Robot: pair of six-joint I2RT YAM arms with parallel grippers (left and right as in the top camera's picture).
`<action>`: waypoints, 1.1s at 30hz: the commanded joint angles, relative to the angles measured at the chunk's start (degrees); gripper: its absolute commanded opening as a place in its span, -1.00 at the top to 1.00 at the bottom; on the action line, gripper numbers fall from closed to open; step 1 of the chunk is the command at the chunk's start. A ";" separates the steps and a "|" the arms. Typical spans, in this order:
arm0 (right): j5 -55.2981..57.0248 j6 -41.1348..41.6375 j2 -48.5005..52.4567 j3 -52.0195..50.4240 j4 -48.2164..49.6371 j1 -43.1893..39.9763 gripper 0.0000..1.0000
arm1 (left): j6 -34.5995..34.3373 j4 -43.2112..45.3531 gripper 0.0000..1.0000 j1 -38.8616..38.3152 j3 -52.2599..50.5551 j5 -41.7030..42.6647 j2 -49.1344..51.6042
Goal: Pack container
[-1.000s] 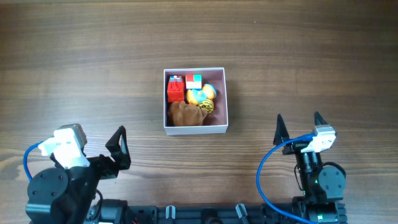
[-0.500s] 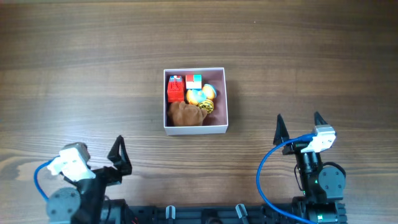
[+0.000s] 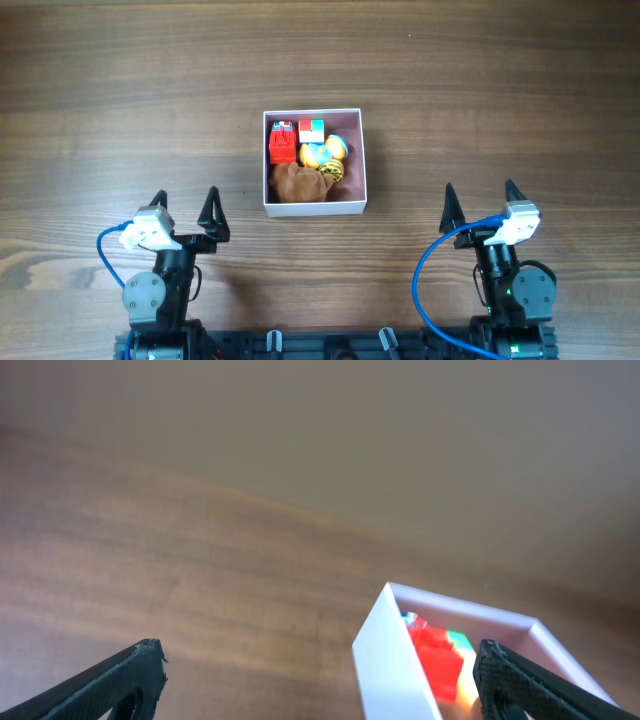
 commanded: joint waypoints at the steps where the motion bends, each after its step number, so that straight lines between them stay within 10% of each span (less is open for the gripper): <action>1: -0.92 0.87 -0.20 -0.02 0.13 -0.28 -1.00 | -0.09 0.09 -1.00 0.46 -0.50 1.51 -0.61; 33: -0.92 0.90 -0.20 -0.02 0.13 -0.28 -1.00 | -0.07 0.09 -1.00 -1.90 -0.50 1.51 -0.59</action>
